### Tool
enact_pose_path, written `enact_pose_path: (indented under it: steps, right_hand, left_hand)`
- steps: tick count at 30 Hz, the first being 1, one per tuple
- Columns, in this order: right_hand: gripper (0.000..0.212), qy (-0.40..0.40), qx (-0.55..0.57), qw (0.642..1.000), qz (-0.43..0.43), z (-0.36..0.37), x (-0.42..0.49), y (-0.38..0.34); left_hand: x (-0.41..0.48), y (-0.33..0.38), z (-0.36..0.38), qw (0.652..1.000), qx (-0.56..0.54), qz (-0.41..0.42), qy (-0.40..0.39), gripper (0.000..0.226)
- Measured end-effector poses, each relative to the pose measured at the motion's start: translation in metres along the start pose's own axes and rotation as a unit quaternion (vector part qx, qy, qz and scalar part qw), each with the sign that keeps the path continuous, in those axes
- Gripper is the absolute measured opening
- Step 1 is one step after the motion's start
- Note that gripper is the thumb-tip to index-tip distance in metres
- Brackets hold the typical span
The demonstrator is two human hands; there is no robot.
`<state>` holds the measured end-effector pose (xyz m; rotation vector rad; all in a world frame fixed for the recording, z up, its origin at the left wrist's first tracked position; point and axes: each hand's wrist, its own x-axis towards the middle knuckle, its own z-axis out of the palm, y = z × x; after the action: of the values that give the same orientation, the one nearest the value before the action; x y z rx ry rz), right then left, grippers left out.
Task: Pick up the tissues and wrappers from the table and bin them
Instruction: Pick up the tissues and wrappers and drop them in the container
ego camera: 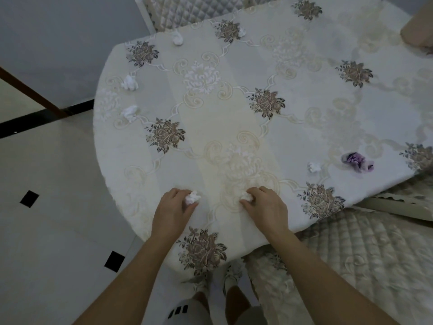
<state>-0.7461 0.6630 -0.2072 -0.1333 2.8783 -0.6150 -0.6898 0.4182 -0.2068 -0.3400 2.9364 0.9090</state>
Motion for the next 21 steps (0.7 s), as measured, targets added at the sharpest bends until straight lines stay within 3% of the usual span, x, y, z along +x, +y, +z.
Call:
enact_pose_path:
  steps: [4,8,21]
  right_hand:
    - [0.023,-0.006,0.172,0.983,0.068,-0.014,-0.003,-0.006]
    - [0.019,0.057,0.31,0.945,0.083,-0.042,-0.008,-0.026]
    - [0.019,0.223,0.369,0.902,0.028,-0.133,-0.032,-0.081]
  left_hand:
    - [-0.002,0.015,-0.01,0.997,-0.064,0.034,-0.001,0.028]
    - [-0.001,0.041,-0.03,0.99,-0.121,0.056,0.035,0.02]
    - [0.015,0.117,-0.096,0.96,-0.199,0.159,0.113,0.019]
